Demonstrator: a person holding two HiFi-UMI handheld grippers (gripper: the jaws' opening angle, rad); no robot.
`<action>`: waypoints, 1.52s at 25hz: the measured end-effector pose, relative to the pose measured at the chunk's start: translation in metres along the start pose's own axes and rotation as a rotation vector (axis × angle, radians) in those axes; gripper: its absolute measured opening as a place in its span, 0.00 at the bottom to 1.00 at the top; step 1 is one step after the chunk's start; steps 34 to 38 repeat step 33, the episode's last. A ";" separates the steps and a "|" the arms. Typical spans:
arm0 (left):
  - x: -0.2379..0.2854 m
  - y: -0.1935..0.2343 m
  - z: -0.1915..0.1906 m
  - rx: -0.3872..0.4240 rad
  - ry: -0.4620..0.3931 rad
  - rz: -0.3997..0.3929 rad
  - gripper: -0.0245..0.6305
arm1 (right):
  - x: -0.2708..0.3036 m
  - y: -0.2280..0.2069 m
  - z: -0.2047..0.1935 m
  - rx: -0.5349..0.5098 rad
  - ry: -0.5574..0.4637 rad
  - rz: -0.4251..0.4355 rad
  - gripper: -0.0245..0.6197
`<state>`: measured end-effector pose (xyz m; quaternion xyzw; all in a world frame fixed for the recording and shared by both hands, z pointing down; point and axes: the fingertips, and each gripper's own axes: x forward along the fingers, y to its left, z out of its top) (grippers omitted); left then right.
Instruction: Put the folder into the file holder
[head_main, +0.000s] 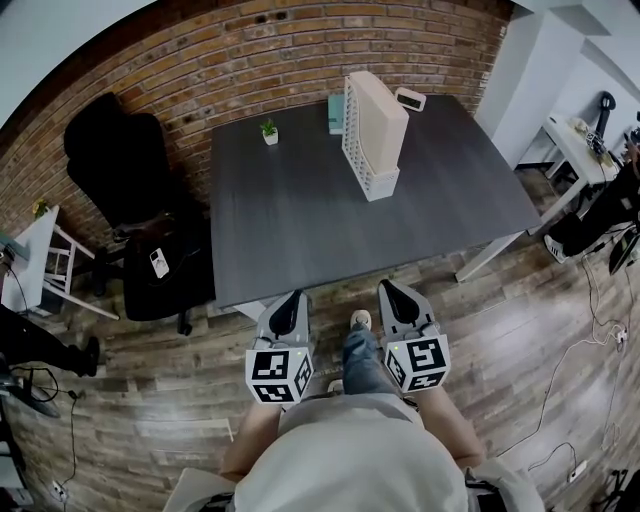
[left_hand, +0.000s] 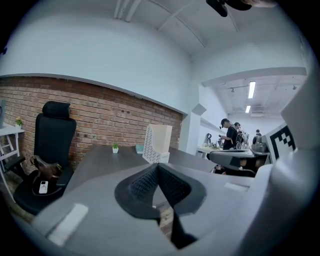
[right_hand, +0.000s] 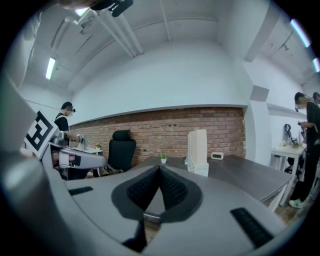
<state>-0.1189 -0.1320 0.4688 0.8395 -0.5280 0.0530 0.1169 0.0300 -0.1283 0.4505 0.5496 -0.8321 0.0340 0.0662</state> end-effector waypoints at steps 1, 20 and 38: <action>-0.003 -0.002 -0.001 -0.001 -0.001 -0.007 0.05 | -0.004 0.001 -0.001 0.003 0.002 -0.003 0.05; -0.029 -0.025 -0.006 -0.034 -0.016 -0.081 0.05 | -0.043 0.001 0.007 0.032 -0.025 -0.038 0.04; -0.019 -0.028 -0.010 -0.027 -0.011 -0.065 0.05 | -0.035 -0.011 0.005 0.051 -0.033 -0.029 0.04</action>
